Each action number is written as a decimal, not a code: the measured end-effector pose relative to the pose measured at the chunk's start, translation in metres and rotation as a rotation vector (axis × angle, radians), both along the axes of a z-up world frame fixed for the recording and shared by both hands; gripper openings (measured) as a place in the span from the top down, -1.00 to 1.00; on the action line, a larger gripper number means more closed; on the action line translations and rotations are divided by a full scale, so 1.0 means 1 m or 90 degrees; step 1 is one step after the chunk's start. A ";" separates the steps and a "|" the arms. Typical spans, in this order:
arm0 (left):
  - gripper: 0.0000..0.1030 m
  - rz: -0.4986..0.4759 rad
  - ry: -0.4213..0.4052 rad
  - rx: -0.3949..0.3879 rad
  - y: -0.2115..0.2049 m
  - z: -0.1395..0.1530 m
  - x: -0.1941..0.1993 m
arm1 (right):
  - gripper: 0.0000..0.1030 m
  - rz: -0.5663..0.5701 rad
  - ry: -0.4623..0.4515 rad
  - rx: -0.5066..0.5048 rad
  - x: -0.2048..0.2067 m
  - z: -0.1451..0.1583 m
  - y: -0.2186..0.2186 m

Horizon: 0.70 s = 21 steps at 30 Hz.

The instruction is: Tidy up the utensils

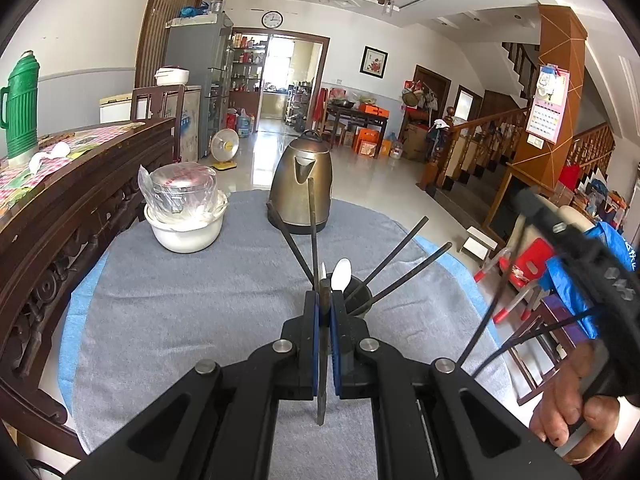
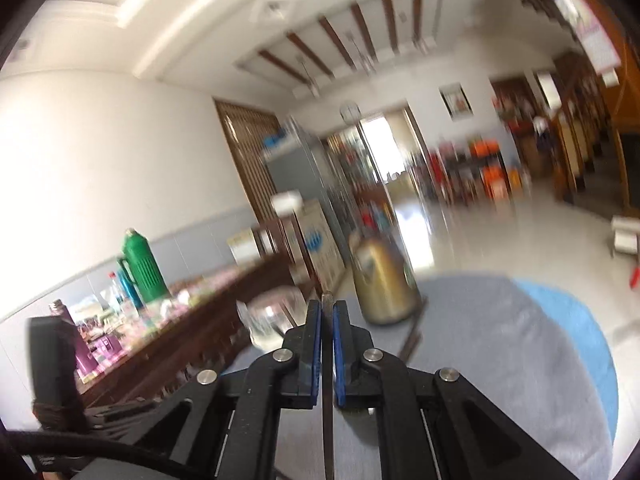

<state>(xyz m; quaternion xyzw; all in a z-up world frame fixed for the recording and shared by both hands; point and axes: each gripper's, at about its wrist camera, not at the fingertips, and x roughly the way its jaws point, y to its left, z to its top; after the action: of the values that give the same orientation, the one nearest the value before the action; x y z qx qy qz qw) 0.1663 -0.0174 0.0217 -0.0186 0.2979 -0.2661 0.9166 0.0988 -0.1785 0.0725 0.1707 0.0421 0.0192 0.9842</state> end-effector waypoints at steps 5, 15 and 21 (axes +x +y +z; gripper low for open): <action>0.90 -0.001 -0.007 -0.024 0.005 0.007 0.007 | 0.88 -0.029 -0.080 -0.051 -0.012 0.015 0.015; 0.90 -0.012 -0.072 -0.060 -0.004 0.053 0.035 | 0.88 -0.085 -0.138 -0.041 0.032 0.038 0.016; 0.90 -0.011 -0.120 -0.086 -0.019 0.081 0.058 | 0.88 -0.132 -0.155 -0.066 0.074 0.043 0.023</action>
<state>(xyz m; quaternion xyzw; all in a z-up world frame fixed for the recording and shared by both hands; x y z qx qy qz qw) 0.2248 -0.0364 0.1028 -0.0524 0.1918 -0.2940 0.9349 0.1723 -0.1554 0.1156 0.1195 -0.0941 -0.0644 0.9863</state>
